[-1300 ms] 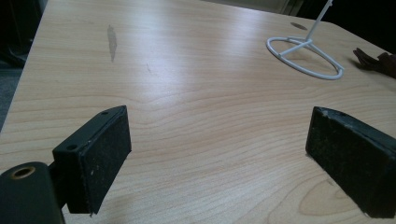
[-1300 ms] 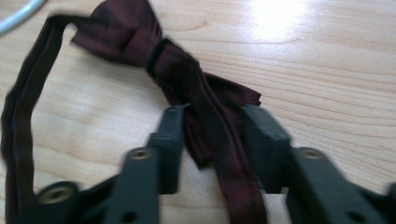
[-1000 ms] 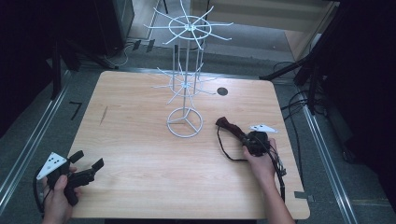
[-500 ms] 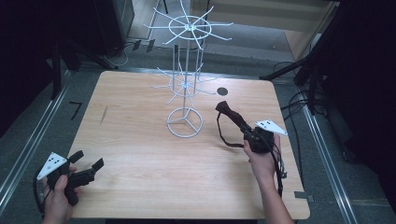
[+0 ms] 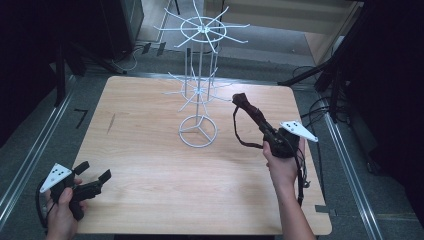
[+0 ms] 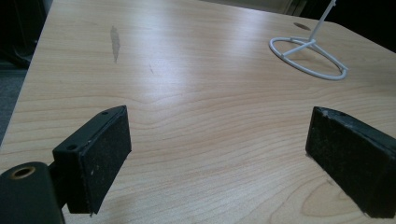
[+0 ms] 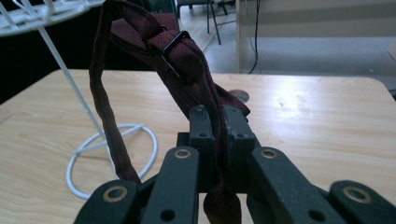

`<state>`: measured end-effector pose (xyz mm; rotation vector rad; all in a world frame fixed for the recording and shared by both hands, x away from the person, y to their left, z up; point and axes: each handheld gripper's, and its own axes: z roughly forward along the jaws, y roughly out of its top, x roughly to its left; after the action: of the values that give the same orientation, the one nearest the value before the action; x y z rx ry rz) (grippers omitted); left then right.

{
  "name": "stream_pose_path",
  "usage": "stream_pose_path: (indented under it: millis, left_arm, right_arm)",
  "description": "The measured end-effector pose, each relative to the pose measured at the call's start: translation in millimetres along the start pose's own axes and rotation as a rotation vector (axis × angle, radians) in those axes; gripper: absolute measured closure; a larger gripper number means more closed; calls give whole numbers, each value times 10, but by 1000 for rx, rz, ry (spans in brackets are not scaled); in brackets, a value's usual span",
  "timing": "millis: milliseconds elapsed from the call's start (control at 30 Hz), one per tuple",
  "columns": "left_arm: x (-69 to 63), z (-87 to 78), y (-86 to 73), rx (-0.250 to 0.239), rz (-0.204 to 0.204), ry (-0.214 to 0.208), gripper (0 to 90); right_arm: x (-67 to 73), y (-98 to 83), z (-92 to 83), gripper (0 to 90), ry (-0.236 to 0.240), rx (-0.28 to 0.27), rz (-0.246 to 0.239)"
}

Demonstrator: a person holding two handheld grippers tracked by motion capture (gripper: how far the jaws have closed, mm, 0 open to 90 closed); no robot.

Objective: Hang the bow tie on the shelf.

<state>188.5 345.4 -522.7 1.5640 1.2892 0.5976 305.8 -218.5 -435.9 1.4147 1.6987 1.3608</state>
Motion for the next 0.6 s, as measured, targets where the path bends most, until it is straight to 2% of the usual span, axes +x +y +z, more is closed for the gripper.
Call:
stream_pose_path:
  millis: [600]
  left_arm:
    - [2, 3, 1, 3, -2, -2, 73]
  right_arm:
    - [152, 279, -80, 855, 27, -64, 0]
